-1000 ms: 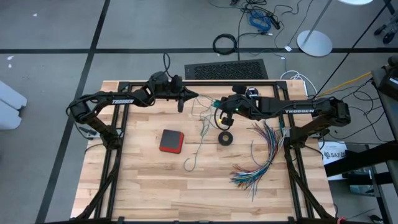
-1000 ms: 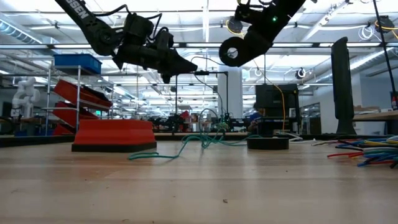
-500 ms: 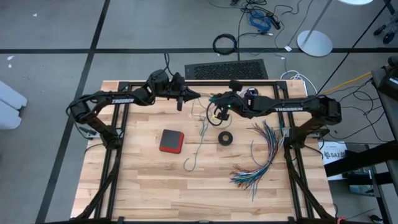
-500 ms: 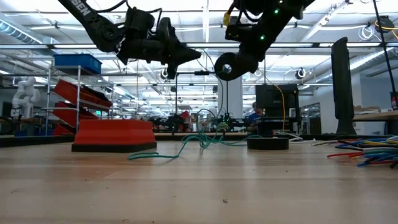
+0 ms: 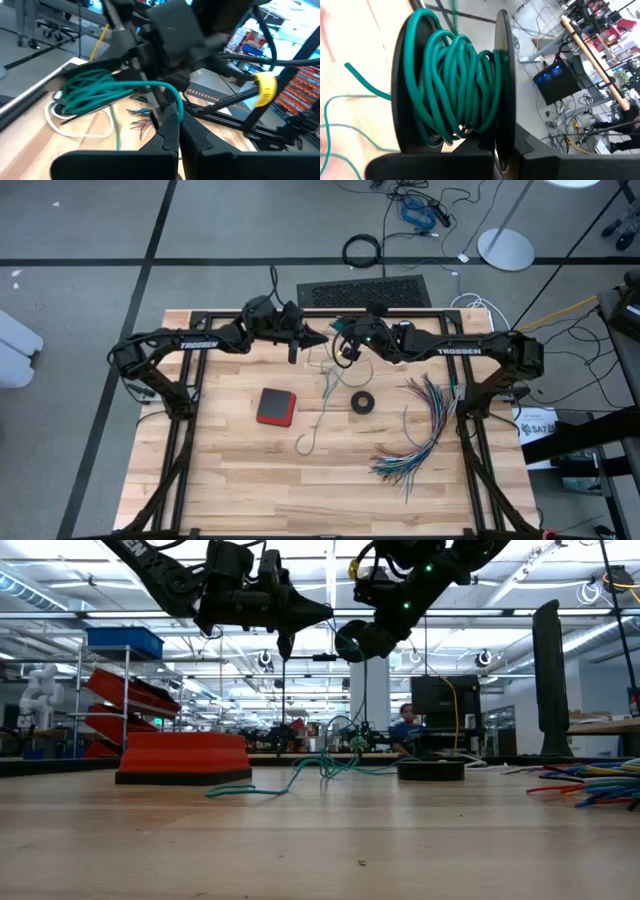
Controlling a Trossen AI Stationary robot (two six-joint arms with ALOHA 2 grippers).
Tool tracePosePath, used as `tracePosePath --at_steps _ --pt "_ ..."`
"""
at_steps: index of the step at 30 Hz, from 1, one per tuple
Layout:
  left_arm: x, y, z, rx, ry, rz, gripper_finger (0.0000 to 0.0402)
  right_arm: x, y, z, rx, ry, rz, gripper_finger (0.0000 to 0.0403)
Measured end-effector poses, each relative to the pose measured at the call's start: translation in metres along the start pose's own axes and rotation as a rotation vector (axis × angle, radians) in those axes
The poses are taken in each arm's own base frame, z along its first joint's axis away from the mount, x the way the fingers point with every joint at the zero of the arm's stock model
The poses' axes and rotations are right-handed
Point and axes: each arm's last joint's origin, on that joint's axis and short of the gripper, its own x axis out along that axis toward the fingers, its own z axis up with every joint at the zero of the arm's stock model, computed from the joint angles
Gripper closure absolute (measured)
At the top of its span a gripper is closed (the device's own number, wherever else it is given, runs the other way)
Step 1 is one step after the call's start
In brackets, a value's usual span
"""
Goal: Coiling cords
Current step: Coil the green wire cable on the spool
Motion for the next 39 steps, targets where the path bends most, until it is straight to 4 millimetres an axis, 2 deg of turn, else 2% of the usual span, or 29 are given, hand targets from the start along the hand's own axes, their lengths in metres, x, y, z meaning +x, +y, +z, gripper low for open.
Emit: tracePosePath --at_steps 7,15,18,28,39 --pt "0.003 -0.003 0.001 0.016 -0.029 0.035 0.0400 0.002 0.000 0.005 0.034 -0.050 -0.016 0.0403" --pt "0.006 -0.007 0.002 0.030 -0.059 0.069 0.0400 0.023 0.017 0.005 0.043 -0.093 -0.003 0.0403" --pt "0.008 -0.008 -0.001 0.035 -0.042 0.072 0.0400 0.026 0.018 0.008 0.067 -0.122 -0.016 0.0403" --pt "0.008 -0.005 -0.019 0.067 0.124 0.120 0.0400 0.019 0.010 0.015 0.102 -0.180 -0.012 0.0403" --pt "0.008 -0.003 -0.018 0.129 0.113 0.187 0.0400 0.019 0.006 0.017 0.191 -0.220 0.026 0.0403"
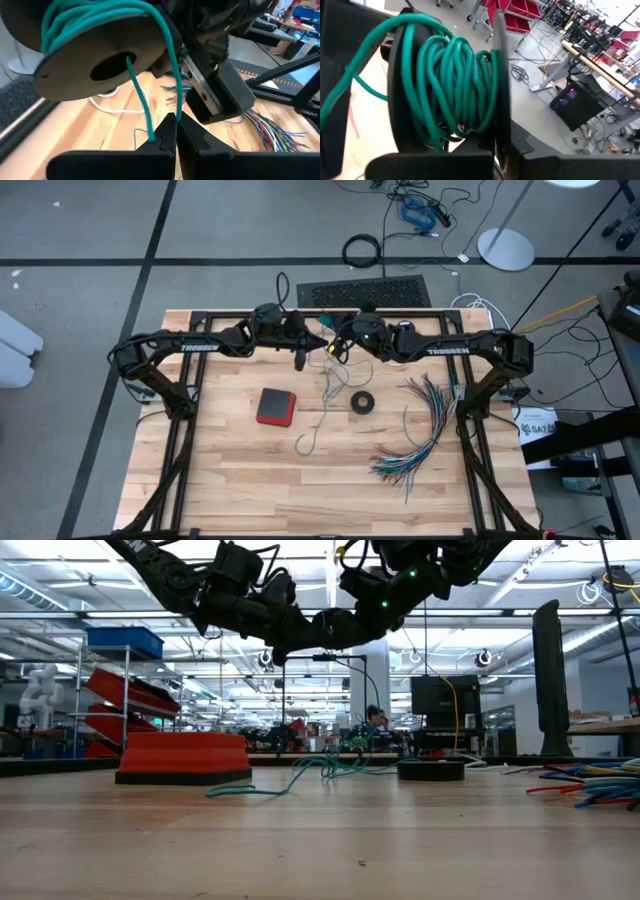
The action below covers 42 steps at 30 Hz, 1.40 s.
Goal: Coiling cords
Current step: Coil the green wire cable on the spool
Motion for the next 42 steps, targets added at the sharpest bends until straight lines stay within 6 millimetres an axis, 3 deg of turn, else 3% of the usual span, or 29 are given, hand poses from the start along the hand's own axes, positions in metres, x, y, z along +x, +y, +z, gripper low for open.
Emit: tracePosePath --at_steps 11,19,37,42 --pt "0.006 -0.008 0.017 0.119 -0.048 0.088 0.0400 0.003 -0.006 0.006 0.166 -0.083 0.083 0.0403" --pt "0.009 -0.015 0.025 0.194 -0.071 0.151 0.0400 0.015 -0.005 -0.004 0.217 -0.049 0.088 0.0403" --pt "0.022 -0.007 0.007 0.168 0.002 0.179 0.0400 0.020 0.000 -0.001 0.264 -0.105 0.125 0.0403" --pt "0.022 -0.003 0.005 0.170 0.019 0.262 0.0400 0.019 0.000 0.002 0.287 -0.133 0.136 0.0403"
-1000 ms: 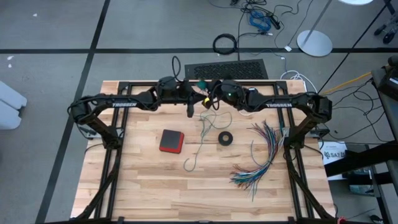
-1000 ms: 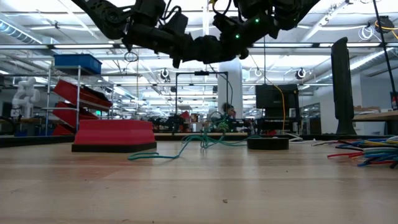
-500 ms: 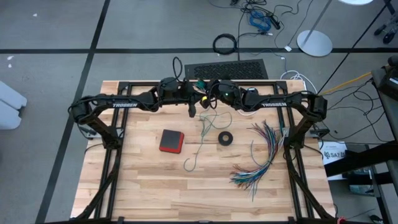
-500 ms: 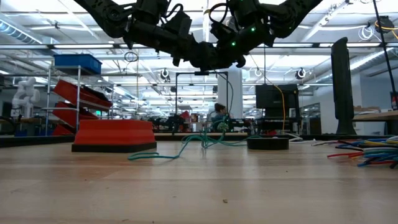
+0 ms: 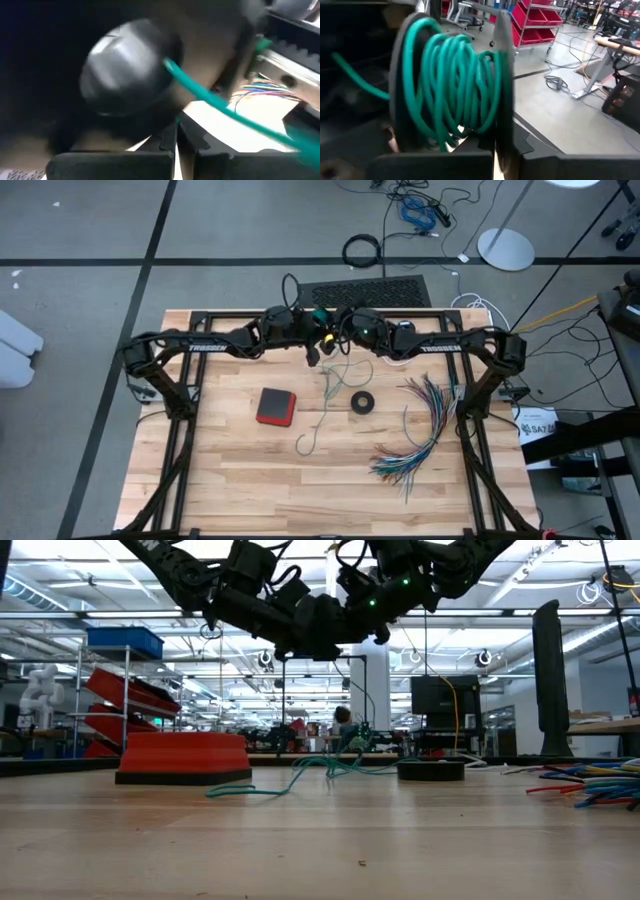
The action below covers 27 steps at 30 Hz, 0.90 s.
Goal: Coiling cords
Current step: Coil the green wire cable on the spool
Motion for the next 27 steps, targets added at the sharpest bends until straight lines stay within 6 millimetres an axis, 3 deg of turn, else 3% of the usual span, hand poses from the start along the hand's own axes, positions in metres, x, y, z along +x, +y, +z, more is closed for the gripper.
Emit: tracePosePath --at_steps 11,19,27 --pt "0.000 0.001 -0.002 0.026 0.024 0.019 0.0400 -0.001 -0.003 -0.001 -0.038 0.030 -0.008 0.0403" --pt "-0.001 0.002 -0.003 0.076 0.035 0.020 0.0399 -0.015 -0.012 0.015 -0.072 0.011 -0.016 0.0403" --pt "-0.001 0.004 0.002 0.107 -0.022 0.026 0.0353 -0.026 -0.010 0.025 -0.027 -0.006 0.091 0.0403"
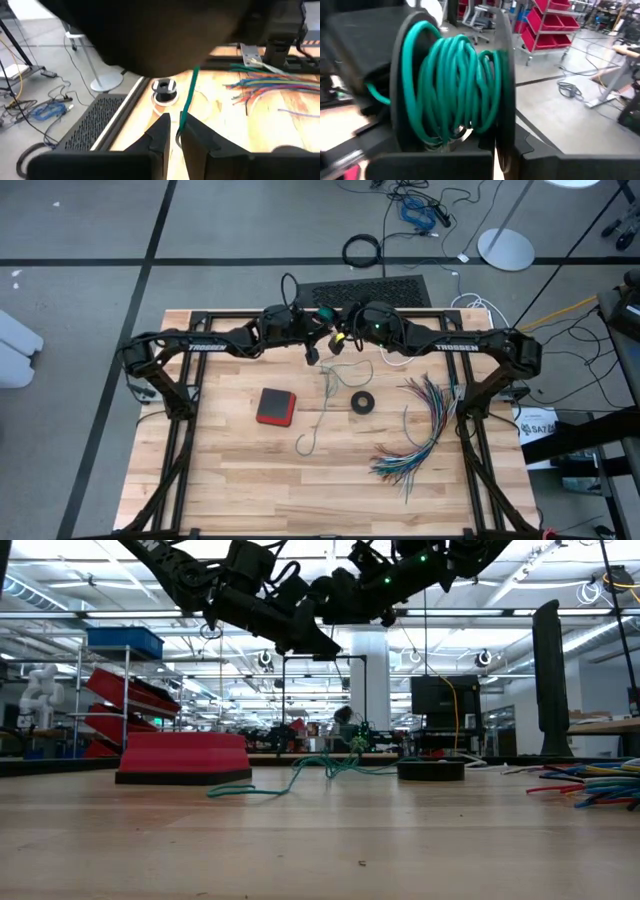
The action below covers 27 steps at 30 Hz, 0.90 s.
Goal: Coiling cords
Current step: Coil the green wire cable on the spool
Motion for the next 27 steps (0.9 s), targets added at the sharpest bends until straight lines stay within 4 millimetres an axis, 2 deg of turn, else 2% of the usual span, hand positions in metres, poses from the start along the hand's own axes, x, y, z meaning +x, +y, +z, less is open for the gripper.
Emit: tracePosePath --at_steps 6,17,27 --pt "-0.001 0.006 0.001 -0.005 -0.054 -0.025 0.0347 -0.009 0.007 0.010 0.001 -0.041 0.051 0.0403" --pt "-0.011 0.005 -0.018 -0.030 -0.288 -0.076 0.0346 -0.037 0.014 0.035 -0.022 -0.136 0.090 0.0403" --pt "0.007 0.001 -0.044 -0.056 -0.312 -0.135 0.0346 -0.050 0.017 0.046 -0.019 -0.178 0.108 0.0403"
